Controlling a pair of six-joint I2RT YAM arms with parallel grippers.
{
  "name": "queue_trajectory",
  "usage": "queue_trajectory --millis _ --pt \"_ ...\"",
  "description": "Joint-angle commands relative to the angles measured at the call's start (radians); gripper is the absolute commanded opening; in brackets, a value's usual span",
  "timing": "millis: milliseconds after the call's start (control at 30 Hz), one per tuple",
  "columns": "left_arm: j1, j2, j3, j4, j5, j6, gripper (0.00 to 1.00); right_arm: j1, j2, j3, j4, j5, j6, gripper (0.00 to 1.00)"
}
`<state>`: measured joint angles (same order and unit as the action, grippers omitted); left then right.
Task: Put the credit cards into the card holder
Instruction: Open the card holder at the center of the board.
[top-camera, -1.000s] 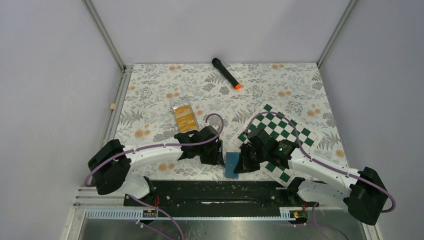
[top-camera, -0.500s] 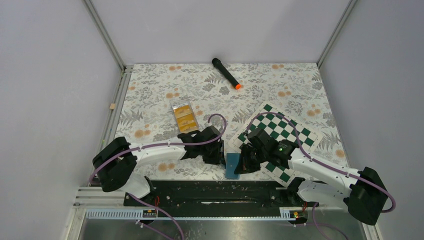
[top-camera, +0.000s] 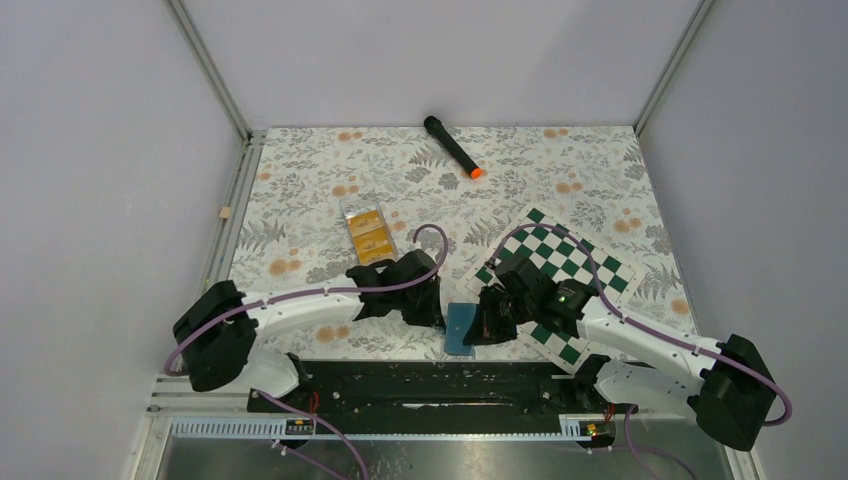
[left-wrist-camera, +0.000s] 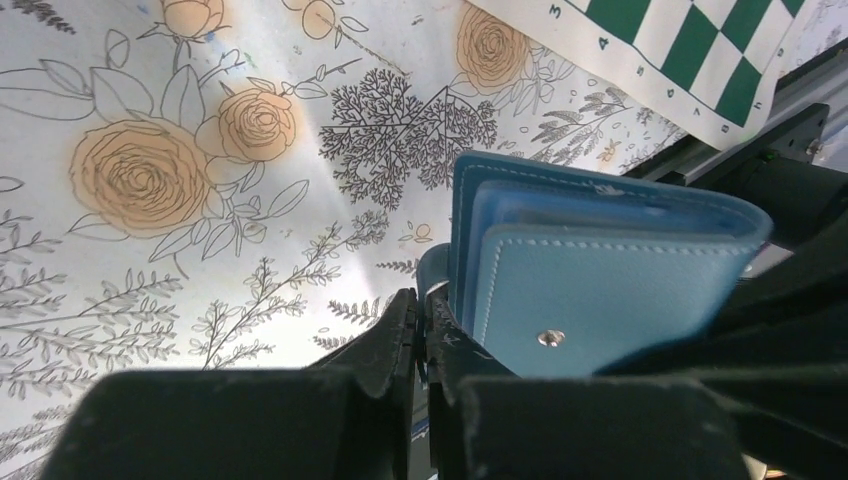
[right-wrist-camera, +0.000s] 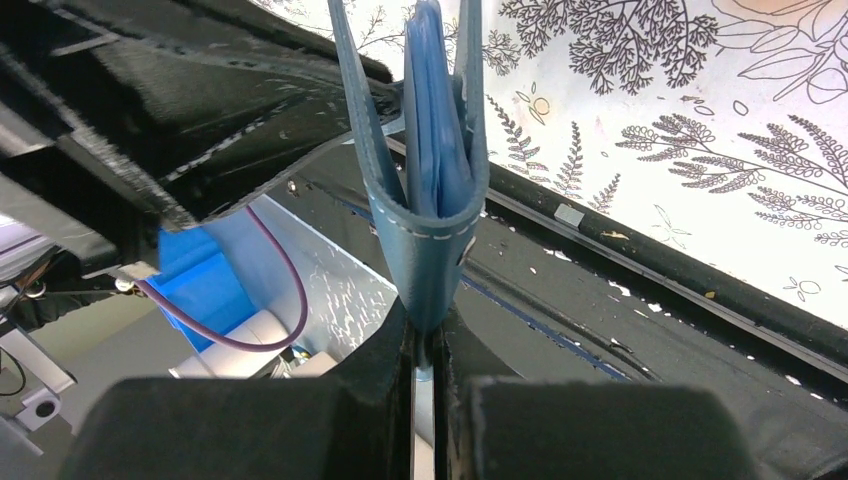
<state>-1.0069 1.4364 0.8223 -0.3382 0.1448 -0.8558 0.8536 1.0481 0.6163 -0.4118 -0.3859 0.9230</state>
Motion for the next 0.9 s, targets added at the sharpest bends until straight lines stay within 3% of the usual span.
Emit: queue_trajectory --millis 0,100,233,367,667,867 --pt "-0.002 -0.089 0.051 -0.06 -0.064 0.049 0.0 -0.005 -0.022 0.026 0.029 -0.019 0.013 0.0" --pt "0.008 -0.105 0.079 -0.11 -0.081 0.069 0.0 -0.005 -0.022 0.043 0.028 -0.012 0.011 0.0" --pt "0.016 -0.104 0.082 -0.121 -0.06 0.075 0.19 -0.007 -0.009 0.057 0.029 -0.018 0.01 0.0" --pt "0.016 -0.09 0.069 -0.096 -0.029 0.067 0.26 -0.008 -0.012 0.059 0.029 -0.018 0.013 0.0" --pt "0.016 -0.076 0.046 -0.067 -0.005 0.064 0.3 -0.03 -0.016 0.056 0.029 -0.033 0.013 0.0" --pt "0.016 -0.049 0.033 -0.041 0.001 0.055 0.26 -0.039 -0.016 0.06 0.029 -0.042 0.012 0.0"
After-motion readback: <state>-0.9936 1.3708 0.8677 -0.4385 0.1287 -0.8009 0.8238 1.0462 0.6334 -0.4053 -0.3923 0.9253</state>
